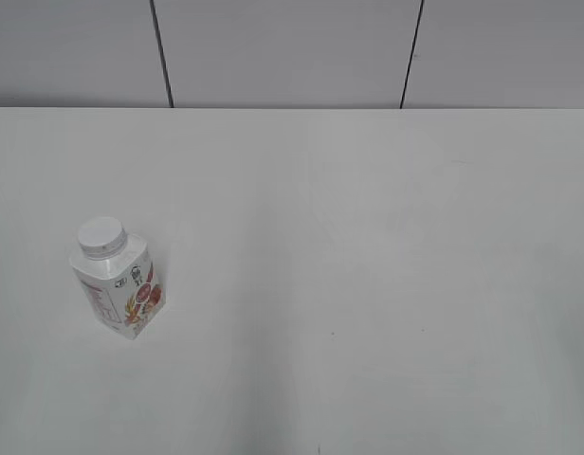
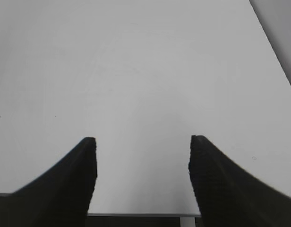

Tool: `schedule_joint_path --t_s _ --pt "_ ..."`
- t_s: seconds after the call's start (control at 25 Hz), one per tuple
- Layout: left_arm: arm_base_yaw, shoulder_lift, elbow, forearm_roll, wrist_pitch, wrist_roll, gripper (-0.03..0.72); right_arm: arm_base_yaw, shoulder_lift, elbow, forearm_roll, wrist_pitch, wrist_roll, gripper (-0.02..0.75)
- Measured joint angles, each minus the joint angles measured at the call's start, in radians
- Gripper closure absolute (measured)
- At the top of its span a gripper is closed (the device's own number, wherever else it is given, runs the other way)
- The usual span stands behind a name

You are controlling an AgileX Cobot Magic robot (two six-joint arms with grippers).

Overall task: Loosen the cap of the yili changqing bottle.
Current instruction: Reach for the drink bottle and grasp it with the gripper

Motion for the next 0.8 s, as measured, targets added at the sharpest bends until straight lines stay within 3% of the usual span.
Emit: schedule_joint_path --t_s 0.8 --pt "0.0 0.0 0.0 0.0 0.0 0.0 0.383 0.0 0.0 0.0 0.0 -0.001 0.001 0.247"
